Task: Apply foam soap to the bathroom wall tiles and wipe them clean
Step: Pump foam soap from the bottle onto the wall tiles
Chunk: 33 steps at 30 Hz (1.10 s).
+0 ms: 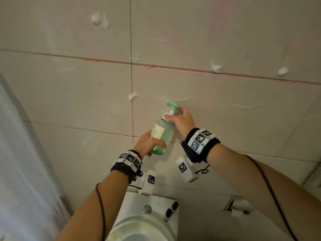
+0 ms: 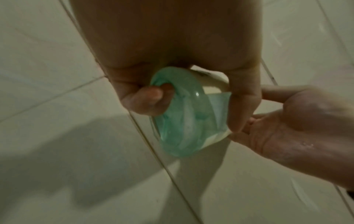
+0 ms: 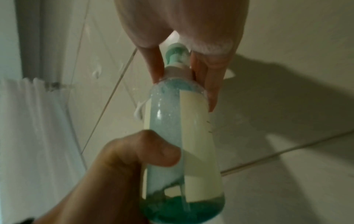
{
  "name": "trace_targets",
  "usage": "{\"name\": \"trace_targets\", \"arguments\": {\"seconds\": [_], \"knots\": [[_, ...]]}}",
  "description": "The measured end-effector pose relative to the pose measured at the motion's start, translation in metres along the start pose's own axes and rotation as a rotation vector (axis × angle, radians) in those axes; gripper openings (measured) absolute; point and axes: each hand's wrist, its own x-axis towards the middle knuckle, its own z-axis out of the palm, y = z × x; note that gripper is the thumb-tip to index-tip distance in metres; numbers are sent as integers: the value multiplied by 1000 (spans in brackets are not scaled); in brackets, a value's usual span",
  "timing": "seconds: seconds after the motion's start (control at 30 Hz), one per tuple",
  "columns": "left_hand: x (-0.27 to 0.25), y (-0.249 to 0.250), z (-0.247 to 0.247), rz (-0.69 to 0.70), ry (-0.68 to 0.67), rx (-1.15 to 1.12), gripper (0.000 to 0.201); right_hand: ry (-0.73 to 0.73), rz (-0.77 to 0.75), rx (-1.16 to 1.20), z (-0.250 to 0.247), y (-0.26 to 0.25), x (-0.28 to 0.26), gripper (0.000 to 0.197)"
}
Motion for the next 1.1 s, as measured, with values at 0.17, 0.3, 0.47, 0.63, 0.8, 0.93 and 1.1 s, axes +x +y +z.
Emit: {"name": "trace_targets", "arguments": {"seconds": [0.17,0.3,0.47,0.63,0.8,0.93,1.1], "knots": [[-6,19,53,38,-72,91,71,-36,42,46,-65,9,-7,24],[-12,26,107,77,-133,115,73,-45,60,55,-125,13,-28,30],[-30,36,194,107,-245,141,65,-70,146,47,-222,21,-64,33],[-64,46,300,158,-374,221,68,-28,193,-78,-332,42,-112,40],[-93,48,407,170,-501,280,84,92,175,-93,-436,65,-177,41],[-112,48,489,178,-603,287,83,239,142,-102,-510,87,-230,39],[-143,54,585,203,-724,320,79,434,130,-159,-590,112,-293,42]]}}
